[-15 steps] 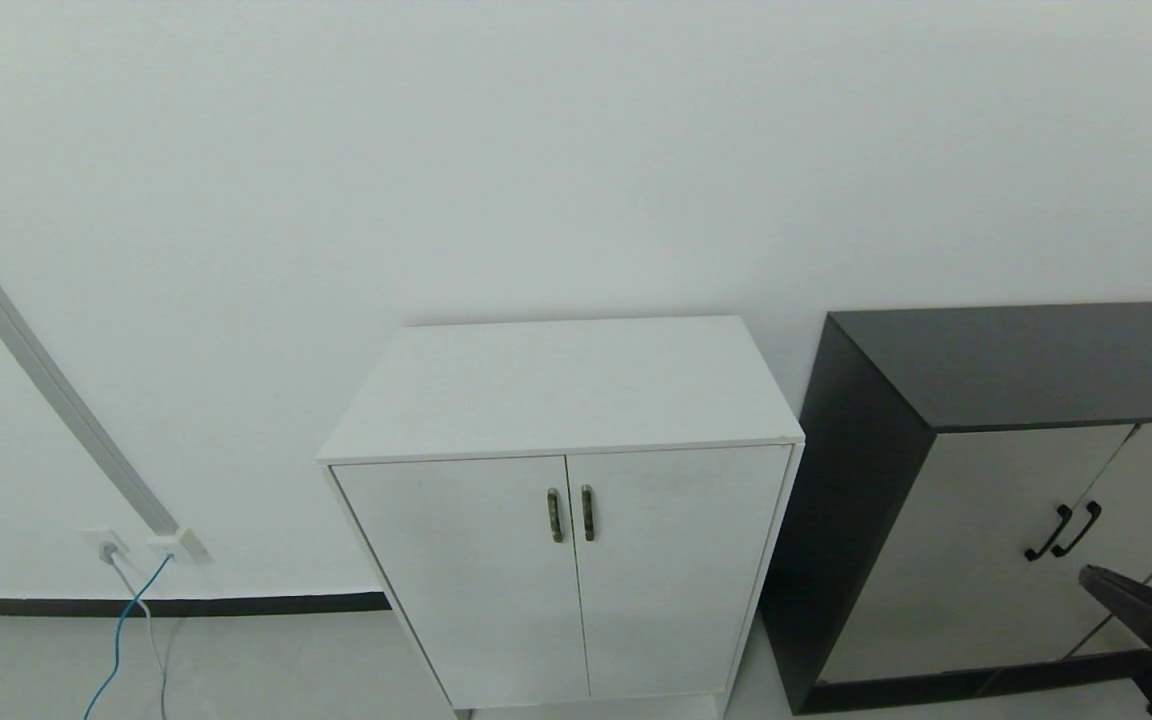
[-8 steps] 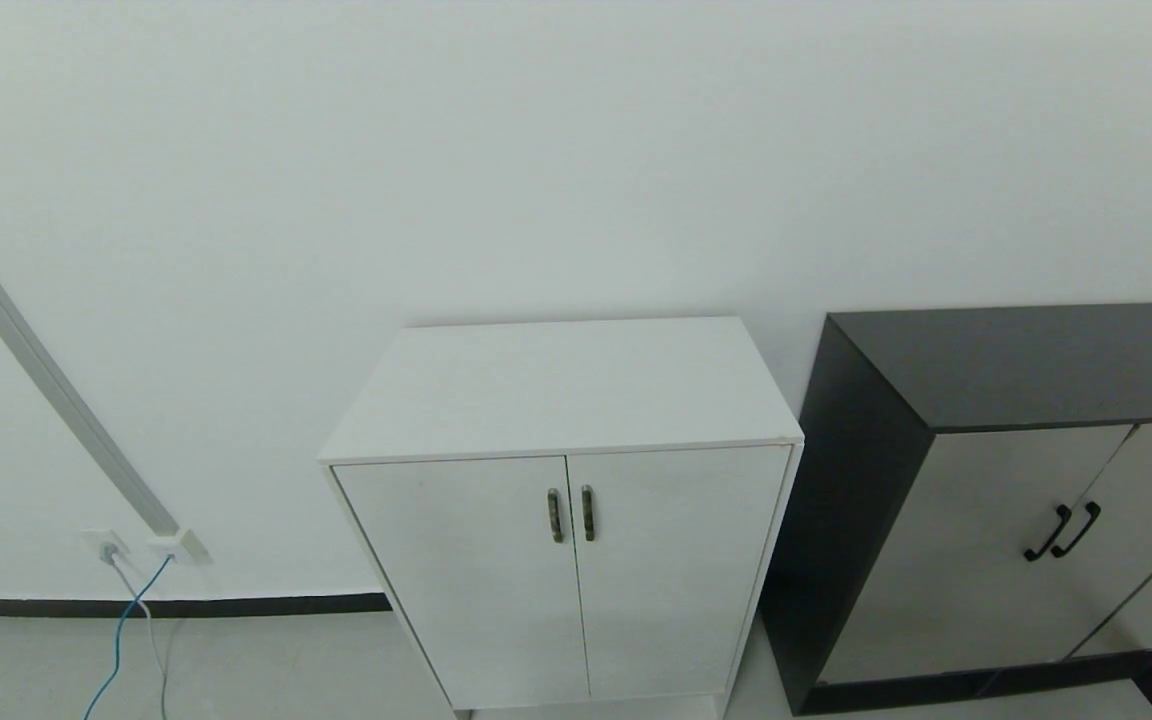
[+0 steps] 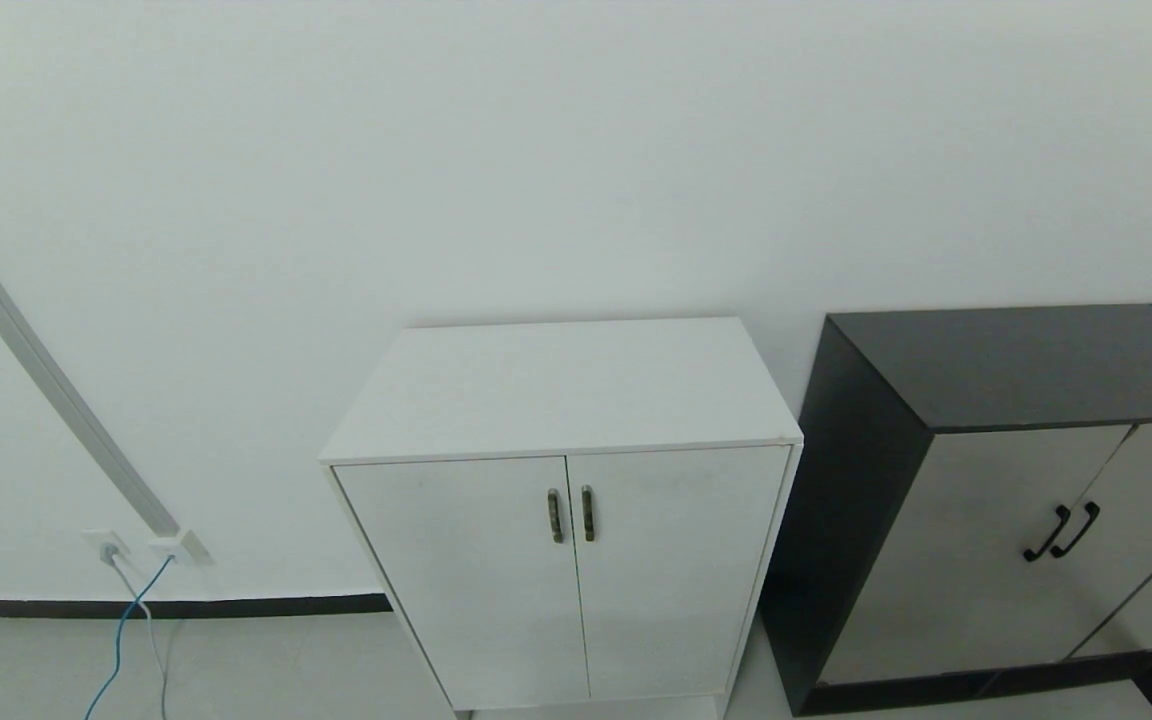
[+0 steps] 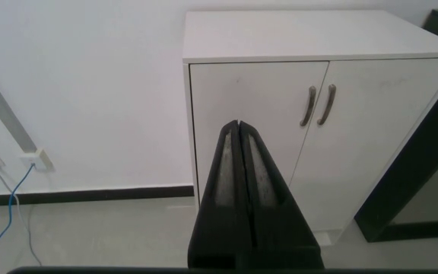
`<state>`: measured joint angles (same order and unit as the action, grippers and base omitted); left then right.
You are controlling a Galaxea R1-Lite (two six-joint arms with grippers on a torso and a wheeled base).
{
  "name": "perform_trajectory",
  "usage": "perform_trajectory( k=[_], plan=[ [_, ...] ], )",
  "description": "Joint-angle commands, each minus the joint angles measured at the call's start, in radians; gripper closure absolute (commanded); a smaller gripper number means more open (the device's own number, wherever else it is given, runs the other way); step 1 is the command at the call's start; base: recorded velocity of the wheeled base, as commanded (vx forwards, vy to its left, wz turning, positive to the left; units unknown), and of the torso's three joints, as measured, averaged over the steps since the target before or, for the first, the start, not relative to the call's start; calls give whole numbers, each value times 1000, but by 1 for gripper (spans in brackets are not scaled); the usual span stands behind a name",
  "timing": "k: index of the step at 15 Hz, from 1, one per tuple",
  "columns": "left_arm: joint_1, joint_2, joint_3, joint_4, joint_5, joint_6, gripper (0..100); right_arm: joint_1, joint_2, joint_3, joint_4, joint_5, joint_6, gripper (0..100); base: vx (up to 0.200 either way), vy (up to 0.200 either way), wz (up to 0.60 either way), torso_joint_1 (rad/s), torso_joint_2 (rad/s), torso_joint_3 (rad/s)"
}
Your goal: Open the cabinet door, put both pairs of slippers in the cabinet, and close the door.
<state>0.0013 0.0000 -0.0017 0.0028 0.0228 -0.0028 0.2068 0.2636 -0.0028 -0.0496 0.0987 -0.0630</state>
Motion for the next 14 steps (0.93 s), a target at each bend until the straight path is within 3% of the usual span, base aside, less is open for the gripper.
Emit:
perform_trajectory(
  k=[1, 5, 7, 14],
  plan=[
    [0, 2, 0, 0, 0, 0, 100, 0, -30, 0, 0, -2, 0, 100, 0, 0, 0, 0, 0, 0],
    [0, 2, 0, 0, 0, 0, 100, 0, -46, 0, 37, -5, -12, 100, 0, 0, 0, 0, 0, 0],
    [0, 2, 0, 0, 0, 0, 100, -30, -75, 0, 43, -70, -15, 100, 0, 0, 0, 0, 0, 0],
    [0, 2, 0, 0, 0, 0, 100, -87, -164, 1, 47, -108, 11, 100, 0, 0, 0, 0, 0, 0]
  ],
)
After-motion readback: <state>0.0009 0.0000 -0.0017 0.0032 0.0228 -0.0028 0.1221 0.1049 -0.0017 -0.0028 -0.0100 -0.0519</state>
